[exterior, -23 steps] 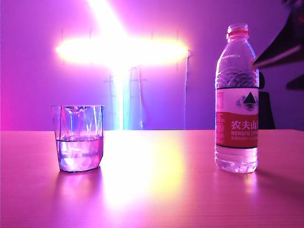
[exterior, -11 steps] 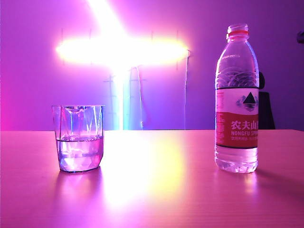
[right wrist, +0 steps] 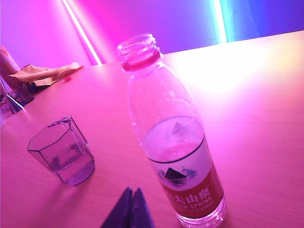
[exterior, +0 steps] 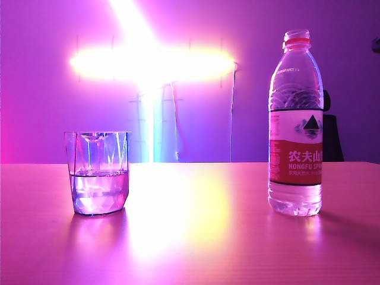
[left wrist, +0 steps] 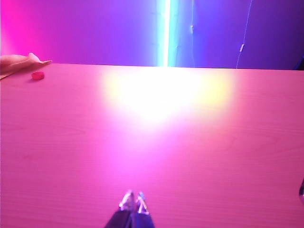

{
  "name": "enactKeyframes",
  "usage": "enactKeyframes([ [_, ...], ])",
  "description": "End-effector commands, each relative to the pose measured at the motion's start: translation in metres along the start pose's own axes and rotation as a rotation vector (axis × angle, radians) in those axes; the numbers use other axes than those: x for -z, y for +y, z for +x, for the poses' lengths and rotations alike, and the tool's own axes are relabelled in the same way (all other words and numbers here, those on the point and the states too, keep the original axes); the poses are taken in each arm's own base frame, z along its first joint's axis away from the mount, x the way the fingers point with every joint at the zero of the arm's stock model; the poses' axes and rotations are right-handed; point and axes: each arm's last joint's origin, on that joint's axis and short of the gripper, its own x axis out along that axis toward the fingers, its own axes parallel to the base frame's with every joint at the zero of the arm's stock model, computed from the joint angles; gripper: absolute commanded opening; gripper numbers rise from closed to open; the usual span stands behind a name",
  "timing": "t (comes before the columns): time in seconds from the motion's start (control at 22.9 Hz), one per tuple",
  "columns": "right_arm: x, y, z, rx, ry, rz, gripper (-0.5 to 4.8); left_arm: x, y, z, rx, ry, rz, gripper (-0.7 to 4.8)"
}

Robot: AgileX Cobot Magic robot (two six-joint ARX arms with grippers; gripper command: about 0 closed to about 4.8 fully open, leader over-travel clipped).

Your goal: Pick up the mineral water bottle on the table and pour water into the mug until it's half full.

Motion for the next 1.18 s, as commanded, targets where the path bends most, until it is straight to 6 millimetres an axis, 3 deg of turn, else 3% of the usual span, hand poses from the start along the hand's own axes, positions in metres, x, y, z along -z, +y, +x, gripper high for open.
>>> enactKeyframes([
  [0.04,-0.003,0.001,0.0,-0.01,-0.021,-0.003,-0.03,-0.002,0.0,0.0,0.003,-0.013,-0.003,-0.02],
  [0.44,-0.003,0.001,0.0,-0.009,-0.021,-0.003,-0.03,-0.002,0.0,0.0,0.003,-0.013,-0.003,-0.02],
  [0.74,-0.004,-0.005,-0.012,0.098,-0.1,-0.189,-0.04,-0.002,0.0,0.0,0.002,-0.013,-0.003,-0.02],
  [0.96,-0.005,-0.017,-0.012,0.235,-0.154,-0.249,-0.04,-0.002,0.0,0.0,-0.002,-0.012,-0.003,-0.02],
  [1.18,0.01,-0.04,-0.006,0.369,-0.262,-0.266,-0.04,-0.002,0.0,0.0,0.002,-0.013,-0.003,-0.02],
])
